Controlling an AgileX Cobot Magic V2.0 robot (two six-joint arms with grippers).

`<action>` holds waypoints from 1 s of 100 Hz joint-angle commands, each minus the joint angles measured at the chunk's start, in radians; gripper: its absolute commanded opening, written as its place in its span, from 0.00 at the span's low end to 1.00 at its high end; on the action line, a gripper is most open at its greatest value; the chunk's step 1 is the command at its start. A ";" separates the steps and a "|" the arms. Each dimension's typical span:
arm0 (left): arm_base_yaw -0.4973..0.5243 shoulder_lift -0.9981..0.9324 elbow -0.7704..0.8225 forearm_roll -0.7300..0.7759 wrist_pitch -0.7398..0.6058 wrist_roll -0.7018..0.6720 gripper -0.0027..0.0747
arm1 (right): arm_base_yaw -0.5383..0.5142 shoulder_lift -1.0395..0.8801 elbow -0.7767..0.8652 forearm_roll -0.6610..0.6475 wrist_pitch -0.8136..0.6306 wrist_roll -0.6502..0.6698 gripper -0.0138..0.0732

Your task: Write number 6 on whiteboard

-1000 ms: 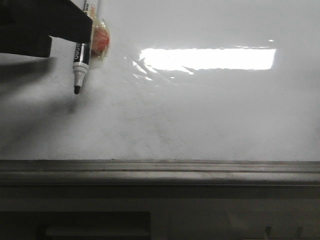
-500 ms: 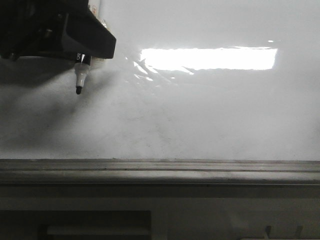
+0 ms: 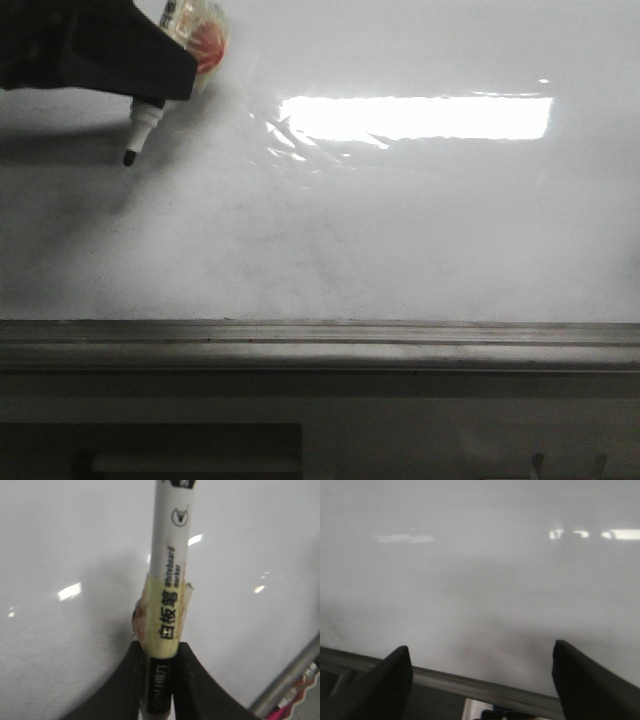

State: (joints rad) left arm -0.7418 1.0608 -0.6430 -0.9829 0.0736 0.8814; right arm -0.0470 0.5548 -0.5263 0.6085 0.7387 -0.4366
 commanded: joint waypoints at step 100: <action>-0.108 0.116 -0.226 0.365 0.346 -0.004 0.01 | 0.318 0.687 -0.454 0.525 0.382 -0.514 0.76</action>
State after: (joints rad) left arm -0.8440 1.1919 -0.8304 -0.5962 0.4853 0.8829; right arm 0.2665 1.2435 -0.9486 1.0841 1.0965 -0.9332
